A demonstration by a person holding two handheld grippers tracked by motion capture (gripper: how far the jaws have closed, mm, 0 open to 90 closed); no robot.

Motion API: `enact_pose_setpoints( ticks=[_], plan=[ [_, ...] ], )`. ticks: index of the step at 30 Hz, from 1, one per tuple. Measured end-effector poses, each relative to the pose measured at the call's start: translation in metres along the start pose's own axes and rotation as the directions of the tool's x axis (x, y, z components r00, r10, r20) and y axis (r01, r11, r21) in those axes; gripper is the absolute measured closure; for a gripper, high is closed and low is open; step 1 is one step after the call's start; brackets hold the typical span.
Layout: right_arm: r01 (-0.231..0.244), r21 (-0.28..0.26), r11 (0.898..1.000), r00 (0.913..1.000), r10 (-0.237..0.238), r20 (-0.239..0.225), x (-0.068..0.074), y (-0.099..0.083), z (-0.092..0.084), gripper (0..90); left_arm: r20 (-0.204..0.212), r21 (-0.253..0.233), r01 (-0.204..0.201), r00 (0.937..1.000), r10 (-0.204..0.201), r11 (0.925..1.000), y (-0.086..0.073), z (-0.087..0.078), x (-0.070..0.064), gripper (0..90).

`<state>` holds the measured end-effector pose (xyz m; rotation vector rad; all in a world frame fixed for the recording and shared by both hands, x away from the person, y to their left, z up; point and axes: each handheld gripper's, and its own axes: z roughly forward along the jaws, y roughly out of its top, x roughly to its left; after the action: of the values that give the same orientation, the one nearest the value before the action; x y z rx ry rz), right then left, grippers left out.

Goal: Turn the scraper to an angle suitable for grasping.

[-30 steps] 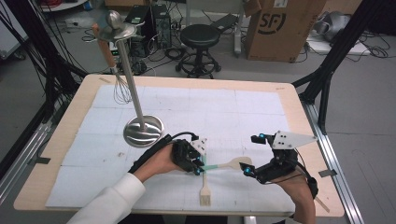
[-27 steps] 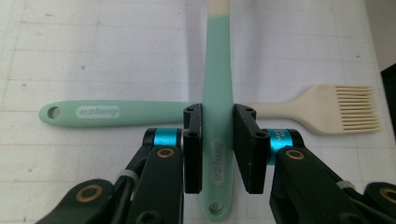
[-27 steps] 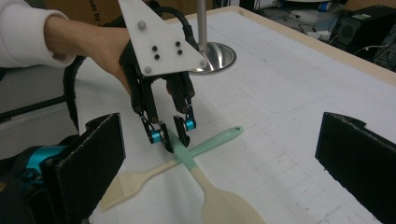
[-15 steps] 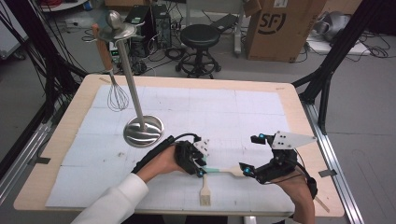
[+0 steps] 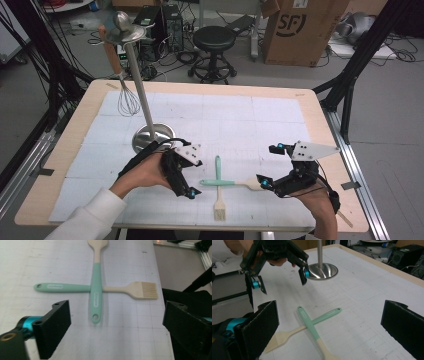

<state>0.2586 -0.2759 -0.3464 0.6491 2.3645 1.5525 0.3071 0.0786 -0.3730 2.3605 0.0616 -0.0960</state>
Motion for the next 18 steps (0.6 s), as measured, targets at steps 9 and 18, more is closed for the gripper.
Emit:
enact_pose_setpoints(
  ticks=[9,18],
  plan=[
    [-0.009,0.012,1.0,1.0,0.009,-0.004,-0.001,-0.001,0.005,0.0,-0.056,-0.133,0.013,0.9982,-0.021,0.9911,-0.029,-0.045,-0.009,1.7],
    [-0.018,0.015,1.0,0.9998,0.018,0.002,-0.003,-0.004,0.008,0.0,-0.138,-0.213,-0.005,0.9901,-0.025,0.977,-0.065,-0.085,-0.014,1.7]
  ],
)
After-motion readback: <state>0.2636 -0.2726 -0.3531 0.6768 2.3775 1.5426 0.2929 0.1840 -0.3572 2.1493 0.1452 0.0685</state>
